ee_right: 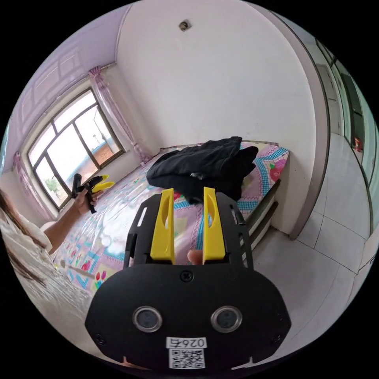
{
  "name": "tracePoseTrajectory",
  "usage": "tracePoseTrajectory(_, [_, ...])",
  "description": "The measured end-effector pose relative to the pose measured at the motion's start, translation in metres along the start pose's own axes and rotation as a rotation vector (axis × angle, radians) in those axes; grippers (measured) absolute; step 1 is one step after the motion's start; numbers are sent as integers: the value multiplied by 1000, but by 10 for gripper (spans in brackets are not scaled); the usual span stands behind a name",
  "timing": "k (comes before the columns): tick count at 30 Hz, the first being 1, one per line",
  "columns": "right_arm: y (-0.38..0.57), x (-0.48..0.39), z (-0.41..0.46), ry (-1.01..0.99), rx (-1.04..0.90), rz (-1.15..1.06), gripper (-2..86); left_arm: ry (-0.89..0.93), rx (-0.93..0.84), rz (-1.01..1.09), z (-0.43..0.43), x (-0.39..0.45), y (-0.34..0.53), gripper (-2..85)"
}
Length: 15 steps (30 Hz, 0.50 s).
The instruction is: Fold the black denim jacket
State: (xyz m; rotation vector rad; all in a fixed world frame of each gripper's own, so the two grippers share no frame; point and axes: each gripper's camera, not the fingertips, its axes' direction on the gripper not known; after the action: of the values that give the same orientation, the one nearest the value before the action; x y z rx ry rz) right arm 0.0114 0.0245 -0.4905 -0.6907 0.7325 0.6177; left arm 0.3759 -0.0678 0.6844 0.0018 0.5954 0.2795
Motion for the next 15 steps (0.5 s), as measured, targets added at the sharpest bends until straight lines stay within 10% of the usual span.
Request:
tracePoseTrajectory(11, [-120, 65, 72, -86, -96, 126, 117, -201, -241, -27, 170, -39, -132, 256])
tracePoseTrajectory(15, [-130, 58, 89, -121, -188, 119, 114, -191, -541, 14, 230, -35, -145, 143])
